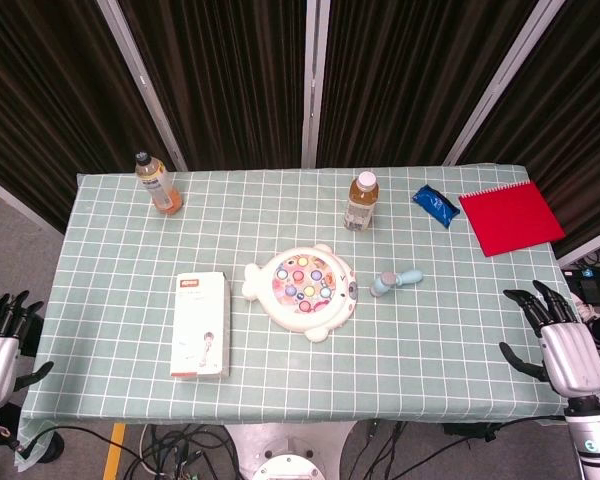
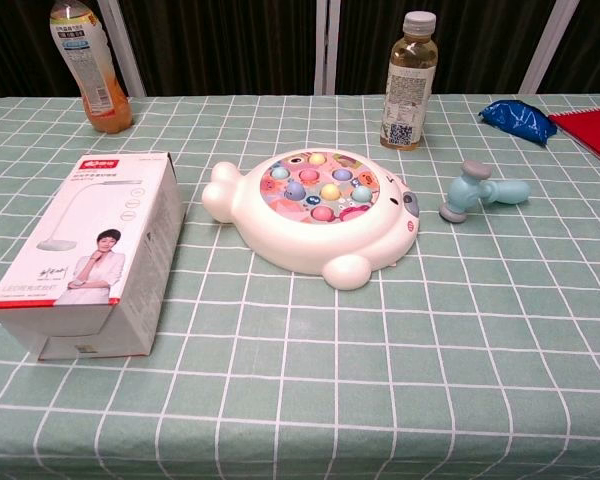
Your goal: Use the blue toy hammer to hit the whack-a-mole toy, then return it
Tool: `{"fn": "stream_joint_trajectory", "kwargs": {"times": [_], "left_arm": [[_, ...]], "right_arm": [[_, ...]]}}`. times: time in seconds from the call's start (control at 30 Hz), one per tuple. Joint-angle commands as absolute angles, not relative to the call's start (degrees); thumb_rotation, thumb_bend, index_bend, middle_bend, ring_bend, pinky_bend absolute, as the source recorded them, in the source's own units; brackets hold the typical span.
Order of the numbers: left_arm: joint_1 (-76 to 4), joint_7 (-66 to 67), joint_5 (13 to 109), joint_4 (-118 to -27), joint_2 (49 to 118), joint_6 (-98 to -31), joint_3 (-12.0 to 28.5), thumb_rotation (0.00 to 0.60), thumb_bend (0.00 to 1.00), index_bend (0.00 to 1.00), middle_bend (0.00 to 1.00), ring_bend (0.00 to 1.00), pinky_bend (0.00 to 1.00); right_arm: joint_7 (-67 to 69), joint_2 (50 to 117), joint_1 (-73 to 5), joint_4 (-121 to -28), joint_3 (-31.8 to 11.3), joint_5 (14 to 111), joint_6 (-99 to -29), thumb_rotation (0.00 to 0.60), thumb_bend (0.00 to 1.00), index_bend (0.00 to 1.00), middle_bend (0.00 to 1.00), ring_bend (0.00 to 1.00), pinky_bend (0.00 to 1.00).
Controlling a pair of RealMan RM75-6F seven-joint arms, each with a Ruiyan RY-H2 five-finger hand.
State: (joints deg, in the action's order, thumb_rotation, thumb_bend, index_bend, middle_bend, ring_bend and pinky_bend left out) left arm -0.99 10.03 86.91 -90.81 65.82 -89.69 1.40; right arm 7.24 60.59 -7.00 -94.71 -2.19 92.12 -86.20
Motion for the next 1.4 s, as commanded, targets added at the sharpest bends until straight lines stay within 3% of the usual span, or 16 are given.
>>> {"fn": "stream_joint_trajectory", "kwargs": {"times": [0.03,0.27,0.57,0.9,1.2,1.4], "left_arm": [[-0.9,10.0,86.9,-90.8,65.8,-89.7,1.3,0.6,0.0,0.17,0.07,0.0,0.0],[-0.5,10.0,87.3,-91.1,66.0,-90.1,0.9,0.6,0.0,0.17,0.07,0.0,0.0],[-0.7,9.7,86.6,-91.0,66.1,-89.1,1.1,0.6,0.0,0.17,0.07,0.0,0.0],[-1.2,9.4,84.5,-90.5,66.3,-86.9,1.4,0.6,0.0,0.17,0.07,0.0,0.0],[-1.7,9.3,83.5,-90.2,66.4,-85.5,1.5,0.6,0.0,0.17,0.07,0.0,0.0],[-1.8,9.0,83.3,-89.9,66.4,-85.2,1.5,0.6,0.0,0.17,0.07,0.0,0.0]], "right_arm": [[7.3,60.6,-7.0,-94.6,-2.1,92.3,-86.0,0.6,0.19,0.18,0.2,0.04,0.11],[8.2,60.4,-8.4,-94.3,-2.0,92.5,-83.6,0.6,0.19,0.18,0.2,0.04,0.11],[6.4,60.4,-20.6,-94.0,-6.5,86.3,-65.1,0.6,0.19,0.16,0.21,0.05,0.12],[4.2,71.2,-34.4,-82.3,-10.5,78.5,-47.4,0.6,0.2,0.22,0.27,0.1,0.14],[3.4,79.3,-40.3,-72.1,-9.7,76.0,-39.9,0.6,0.21,0.27,0.28,0.11,0.15],[4.4,82.8,-41.8,-67.5,-9.0,76.0,-39.1,0.6,0.24,0.35,0.33,0.15,0.18]]}}
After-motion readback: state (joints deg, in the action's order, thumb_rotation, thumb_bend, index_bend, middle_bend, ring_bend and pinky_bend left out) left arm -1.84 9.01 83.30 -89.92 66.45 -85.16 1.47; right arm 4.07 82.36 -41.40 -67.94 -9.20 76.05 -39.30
